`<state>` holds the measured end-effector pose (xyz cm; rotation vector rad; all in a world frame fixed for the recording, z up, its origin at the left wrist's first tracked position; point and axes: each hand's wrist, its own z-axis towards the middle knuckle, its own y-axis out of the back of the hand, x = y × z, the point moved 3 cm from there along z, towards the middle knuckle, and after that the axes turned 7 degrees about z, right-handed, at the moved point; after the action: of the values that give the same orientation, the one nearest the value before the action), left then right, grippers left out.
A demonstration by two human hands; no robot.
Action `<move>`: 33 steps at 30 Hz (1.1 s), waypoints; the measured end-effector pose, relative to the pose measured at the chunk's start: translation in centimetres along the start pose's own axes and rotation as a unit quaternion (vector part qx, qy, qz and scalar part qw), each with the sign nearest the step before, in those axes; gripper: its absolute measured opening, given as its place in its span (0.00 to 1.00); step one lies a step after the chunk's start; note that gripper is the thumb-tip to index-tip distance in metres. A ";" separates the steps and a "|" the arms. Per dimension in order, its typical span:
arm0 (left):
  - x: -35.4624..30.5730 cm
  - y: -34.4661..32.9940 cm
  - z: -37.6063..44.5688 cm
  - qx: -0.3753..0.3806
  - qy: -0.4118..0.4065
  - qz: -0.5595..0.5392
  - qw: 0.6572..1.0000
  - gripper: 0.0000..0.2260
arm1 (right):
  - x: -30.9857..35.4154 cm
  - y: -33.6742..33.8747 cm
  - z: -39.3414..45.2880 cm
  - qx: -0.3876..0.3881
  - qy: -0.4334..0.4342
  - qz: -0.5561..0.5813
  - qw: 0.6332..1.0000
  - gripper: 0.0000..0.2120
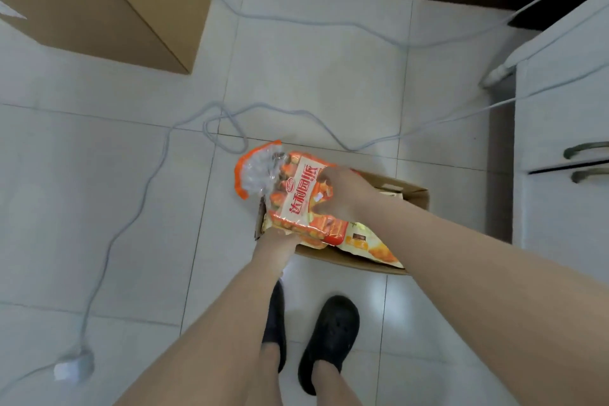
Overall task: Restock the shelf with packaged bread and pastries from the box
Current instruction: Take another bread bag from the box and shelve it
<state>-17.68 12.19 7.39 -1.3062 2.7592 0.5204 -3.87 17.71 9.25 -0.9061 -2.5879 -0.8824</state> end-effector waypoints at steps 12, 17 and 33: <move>3.1 -6.8 14.2 0.081 0.102 -0.321 0.938 0.30 | -5.5 -3.4 16.0 -0.023 -0.050 -0.060 0.997 0.40; 3.3 -6.6 13.7 0.055 0.101 -0.399 0.910 0.27 | -5.4 -3.0 16.8 -0.012 -0.049 -0.001 0.999 0.27; -13.8 13.3 -13.7 -0.056 -0.201 -0.247 0.946 0.17 | 10.5 19.7 -7.8 -0.205 0.032 0.187 0.960 0.34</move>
<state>-17.48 25.86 26.54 -1.6232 2.0064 0.7977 0.86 30.17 28.84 -1.3908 -2.1025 -1.3228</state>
